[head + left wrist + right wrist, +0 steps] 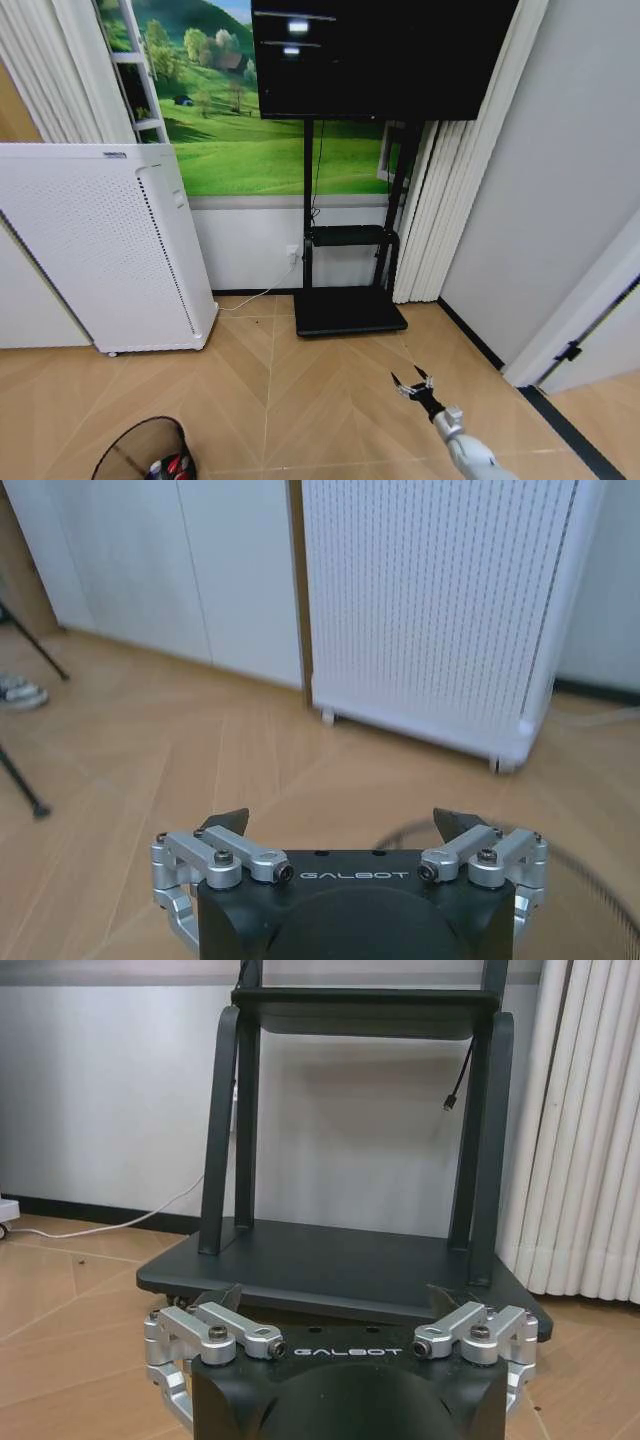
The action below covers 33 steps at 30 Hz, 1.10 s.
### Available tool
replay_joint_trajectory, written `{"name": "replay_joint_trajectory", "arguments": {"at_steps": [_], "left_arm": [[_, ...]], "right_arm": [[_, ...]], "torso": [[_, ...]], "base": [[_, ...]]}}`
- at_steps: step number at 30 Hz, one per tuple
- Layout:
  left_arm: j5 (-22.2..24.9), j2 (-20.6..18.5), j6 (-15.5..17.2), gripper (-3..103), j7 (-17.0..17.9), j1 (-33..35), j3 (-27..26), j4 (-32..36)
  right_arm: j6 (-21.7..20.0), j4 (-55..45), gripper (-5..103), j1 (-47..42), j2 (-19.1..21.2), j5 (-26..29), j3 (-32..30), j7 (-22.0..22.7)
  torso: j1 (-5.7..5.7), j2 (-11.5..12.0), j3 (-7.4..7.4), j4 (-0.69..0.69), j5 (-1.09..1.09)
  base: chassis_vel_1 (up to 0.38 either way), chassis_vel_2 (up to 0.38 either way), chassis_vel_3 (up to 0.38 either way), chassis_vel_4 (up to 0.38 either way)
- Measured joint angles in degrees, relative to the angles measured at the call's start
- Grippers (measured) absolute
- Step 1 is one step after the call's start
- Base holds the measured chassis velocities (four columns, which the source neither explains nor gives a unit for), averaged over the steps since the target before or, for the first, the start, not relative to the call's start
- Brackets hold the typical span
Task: Pick up the trash bin and place the garbage on the floor into it.
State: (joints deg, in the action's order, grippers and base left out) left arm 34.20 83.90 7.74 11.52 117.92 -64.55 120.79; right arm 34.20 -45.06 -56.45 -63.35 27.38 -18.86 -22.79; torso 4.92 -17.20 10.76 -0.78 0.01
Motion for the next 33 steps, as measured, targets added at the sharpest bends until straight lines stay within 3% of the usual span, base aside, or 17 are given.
{"name": "replay_joint_trajectory", "arguments": {"at_steps": [1, 2, 5, 11, 17, 23, 27, 33], "left_arm": [[-0.1, 0.0, -2.1, 100, -0.4, -0.4, -0.6, 1.3], [-0.1, 0.0, -2.1, 100, -0.4, -0.4, -0.6, 1.3], [-2.4, -0.2, -8.7, 100, -1.6, -2.3, -2.1, 5.9], [-6.8, -2.2, -14.3, 100, -2.7, -8.4, -3.5, 9.8], [-10.5, -6.0, -17.2, 100, -5.5, -18.0, 1.0, 7.5], [-9.8, -6.8, -18.3, 100, -8.7, -24.3, 6.4, 3.8], [-10.9, -6.4, -20.5, 100, -11.6, -28.0, 8.3, -0.2], [-11.9, -6.1, -21.2, 100, -13.2, -30.1, 9.1, -4.9]], "right_arm": [[0.2, 0.0, 100, -0.1, -0.1, 0.0, -0.1, -0.1], [0.2, 0.0, 100, -0.1, -0.1, 0.0, -0.1, -0.1], [0.9, -1.2, 100, -1.2, 0.2, 0.5, -1.4, -0.3], [2.3, -5.0, 100, -4.0, 1.7, 2.5, -7.2, -0.2], [2.9, -7.0, 100, -7.4, 2.8, 3.8, -14.7, -0.3], [3.0, -11.1, 100, -13.9, 3.6, 4.5, -21.2, -0.9], [4.5, -11.9, 100, -16.5, 3.9, 4.5, -22.6, -1.1], [4.6, -13.9, 100, -17.5, 4.6, 4.7, -22.8, -1.1]], "torso": [[0.0, 0.0, 0.0, 0.0, -0.01], [0.0, 0.0, 0.0, 0.0, -0.01], [0.0, 0.0, 0.0, -0.02, 0.0], [0.0, 0.0, 0.0, -0.01, -0.01], [0.0, 0.0, 0.0, -0.03, -0.01], [0.0, 0.0, 0.0, -0.04, 0.0], [0.07, -0.2, 0.16, -0.03, 0.0], [0.44, -1.5, 1.04, 0.0, -0.01]], "base": [[0.0, 0.0, 0.0, 0.0], [0.0, 0.0, 0.0, 0.0], [0.0, 0.0, 0.0, 0.0], [0.0, 0.0, 0.0, 0.0], [0.0, 0.0, 0.0, 0.0], [0.0, 0.0, 0.0, 0.0], [0.0, 0.0, 0.0, 0.0], [0.0, 0.0, 0.0, 0.0]]}}
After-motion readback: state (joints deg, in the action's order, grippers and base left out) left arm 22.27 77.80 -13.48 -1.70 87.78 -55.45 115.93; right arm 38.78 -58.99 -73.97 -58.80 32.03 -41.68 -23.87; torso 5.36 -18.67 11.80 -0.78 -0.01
